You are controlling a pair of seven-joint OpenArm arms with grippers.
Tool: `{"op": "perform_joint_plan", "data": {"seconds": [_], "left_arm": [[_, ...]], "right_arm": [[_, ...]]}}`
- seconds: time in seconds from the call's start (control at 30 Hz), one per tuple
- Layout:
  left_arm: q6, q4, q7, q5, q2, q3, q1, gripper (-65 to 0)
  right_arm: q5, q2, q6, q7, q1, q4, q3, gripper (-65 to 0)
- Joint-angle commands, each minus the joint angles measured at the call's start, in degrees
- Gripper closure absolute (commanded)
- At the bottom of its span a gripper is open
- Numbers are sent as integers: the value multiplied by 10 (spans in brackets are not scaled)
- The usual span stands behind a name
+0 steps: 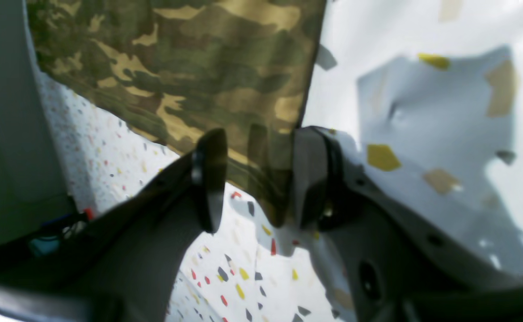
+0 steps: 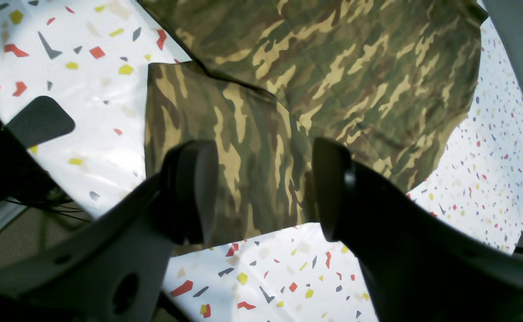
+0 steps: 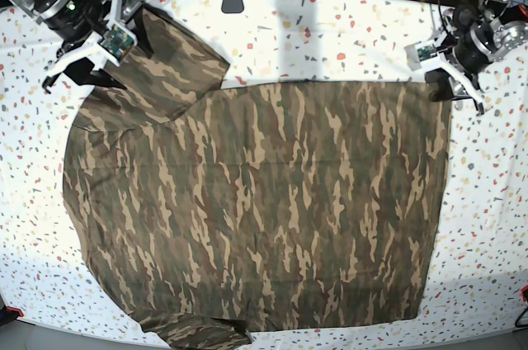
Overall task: Fold the T-shirt properly
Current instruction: 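Move both grippers to the shirt's collar edge and grasp the fabric, then lift the grasped edge slightly with both grippers, pulling toward the arms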
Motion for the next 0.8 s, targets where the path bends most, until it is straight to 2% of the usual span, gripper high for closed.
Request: {"op": "perform_joint_plan", "data": {"seconds": [0.0,0.07,0.2,0.33,0.4,0.43,0.5,0.77], "left_arm": [[23,-1,17,7,-6,-3,-4,-238],[51,-1,33,7,-6,-3,-4,-238],[52,-1,39,6,-5,-3,-2,-216],[52,-1,38,6,-5,-3,-2,-85],[52,-1,39,6,-5,-3,-2,-14],[52,-1,39,6,-5,-3,-2,0],[52,-1,39,6,-5,-3,-2,0],[52,-1,38,6,-5,-3,-2,0]], "right_arm": [[4,7,-6,10,-2,10,4,-342],[4,7,-6,9,-2,10,4,-342],[4,7,-6,9,-2,10,4,-342],[-9,10,-6,16,-2,5,4,-342],[-18,10,-6,38,-2,-12,4,-342],[-21,10,-6,50,-2,-22,4,-342],[-21,9,-6,68,-2,-44,3,-342],[-30,9,-6,70,-2,-138,-16,-342]]}}
